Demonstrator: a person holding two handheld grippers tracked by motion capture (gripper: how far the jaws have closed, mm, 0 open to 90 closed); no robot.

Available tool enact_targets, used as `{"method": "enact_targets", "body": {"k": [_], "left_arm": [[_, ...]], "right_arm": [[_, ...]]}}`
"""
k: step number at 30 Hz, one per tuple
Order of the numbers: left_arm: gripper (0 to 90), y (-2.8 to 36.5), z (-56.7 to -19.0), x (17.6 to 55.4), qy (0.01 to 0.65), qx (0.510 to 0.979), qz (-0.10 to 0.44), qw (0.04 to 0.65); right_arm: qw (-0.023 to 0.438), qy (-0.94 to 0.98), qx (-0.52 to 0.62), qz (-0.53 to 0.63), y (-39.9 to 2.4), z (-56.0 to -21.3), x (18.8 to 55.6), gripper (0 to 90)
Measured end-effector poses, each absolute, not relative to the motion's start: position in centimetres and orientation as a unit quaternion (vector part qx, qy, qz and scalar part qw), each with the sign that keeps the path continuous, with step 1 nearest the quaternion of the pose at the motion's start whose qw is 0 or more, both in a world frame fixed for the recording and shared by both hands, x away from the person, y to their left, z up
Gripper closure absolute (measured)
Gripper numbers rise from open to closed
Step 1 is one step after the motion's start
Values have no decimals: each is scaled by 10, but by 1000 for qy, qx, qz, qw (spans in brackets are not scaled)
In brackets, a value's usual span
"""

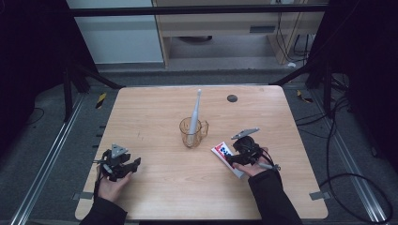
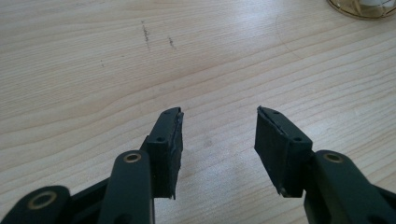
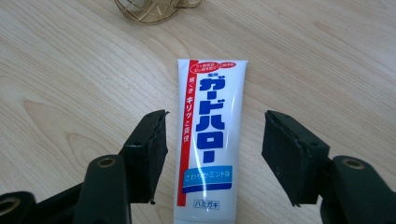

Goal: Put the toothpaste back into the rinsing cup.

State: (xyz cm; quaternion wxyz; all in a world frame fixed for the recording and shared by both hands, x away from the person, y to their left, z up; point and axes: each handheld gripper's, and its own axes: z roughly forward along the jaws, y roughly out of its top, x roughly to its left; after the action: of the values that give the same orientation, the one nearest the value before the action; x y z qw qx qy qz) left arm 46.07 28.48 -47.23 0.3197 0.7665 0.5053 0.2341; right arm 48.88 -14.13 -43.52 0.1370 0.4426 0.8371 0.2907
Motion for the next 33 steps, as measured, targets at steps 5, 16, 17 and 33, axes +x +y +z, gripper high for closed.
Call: {"method": "enact_targets", "body": {"k": [5,16,17,33], "left_arm": [[506,284,-472,460,504,767,234,320],[506,284,-472,461,503,768,234,321],[506,284,-472,461,503,768,234,321],[506,284,-472,461,502,769,233,320]], "right_arm": [[131,839,446,282,-138,-441,491,390],[114,844,455,262,-136,-454,495,389],[114,845,454,259,-136,-455,495,390],[105,850,454,246,-130,-465,503,408]]}}
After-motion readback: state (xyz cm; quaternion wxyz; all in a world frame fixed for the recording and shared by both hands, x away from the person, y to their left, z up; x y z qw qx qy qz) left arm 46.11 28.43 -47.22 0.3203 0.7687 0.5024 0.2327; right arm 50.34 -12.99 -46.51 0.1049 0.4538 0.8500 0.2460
